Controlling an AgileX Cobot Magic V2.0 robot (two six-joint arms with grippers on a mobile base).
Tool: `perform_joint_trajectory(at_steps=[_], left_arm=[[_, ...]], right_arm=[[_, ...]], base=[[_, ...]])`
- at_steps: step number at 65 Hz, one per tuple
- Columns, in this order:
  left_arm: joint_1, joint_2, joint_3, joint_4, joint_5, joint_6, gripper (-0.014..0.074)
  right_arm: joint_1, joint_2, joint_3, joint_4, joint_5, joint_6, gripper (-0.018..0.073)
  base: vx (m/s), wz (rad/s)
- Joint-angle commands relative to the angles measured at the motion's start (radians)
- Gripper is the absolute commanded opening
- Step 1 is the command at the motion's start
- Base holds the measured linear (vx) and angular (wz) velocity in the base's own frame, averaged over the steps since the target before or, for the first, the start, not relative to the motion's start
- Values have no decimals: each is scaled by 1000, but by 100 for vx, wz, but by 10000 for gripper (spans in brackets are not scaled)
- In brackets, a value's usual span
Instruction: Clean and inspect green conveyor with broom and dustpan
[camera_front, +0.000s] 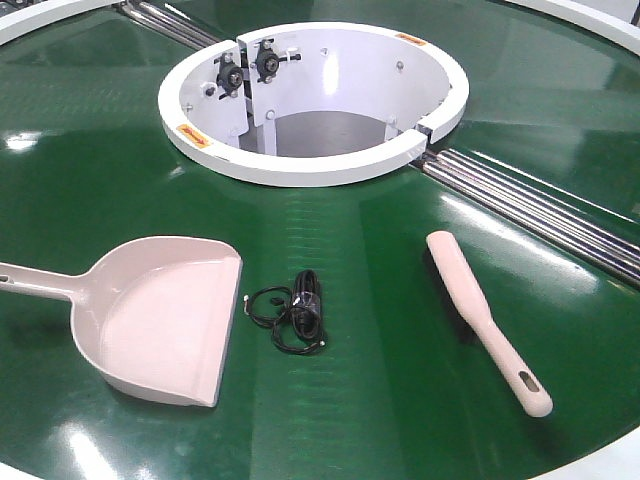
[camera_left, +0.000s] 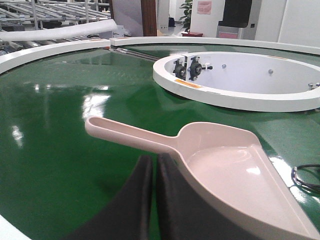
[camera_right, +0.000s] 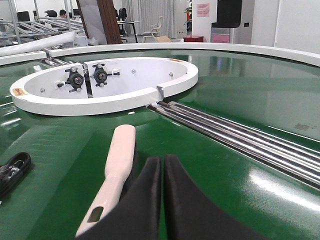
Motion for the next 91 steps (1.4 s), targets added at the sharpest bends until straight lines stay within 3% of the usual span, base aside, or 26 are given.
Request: perform_joint_trajectory(at_steps=[1, 63, 71, 81, 85, 91], left_arm=[[3, -14, 10, -2, -82, -2, -6], [3, -14, 10, -2, -82, -2, -6], [3, -14, 1, -2, -180, -2, -6], [3, -6, -24, -82, -474, -45, -6], [3, 24, -81, -124, -471, -43, -6], [3, 102, -200, -105, -361, -5, -6]], right_arm=[[-6, -10, 3, -7, -78, -2, -9], [-6, -10, 3, -7, -78, -2, -9], [-6, -10, 3, -7, -78, -2, -9], [-6, -10, 3, -7, -78, -2, -9], [-6, -10, 3, -7, -78, -2, -9], [-6, -10, 3, -7, -78, -2, -9]], base=[[0, 0], [0, 0], [0, 0], [0, 0], [0, 0], [0, 0]])
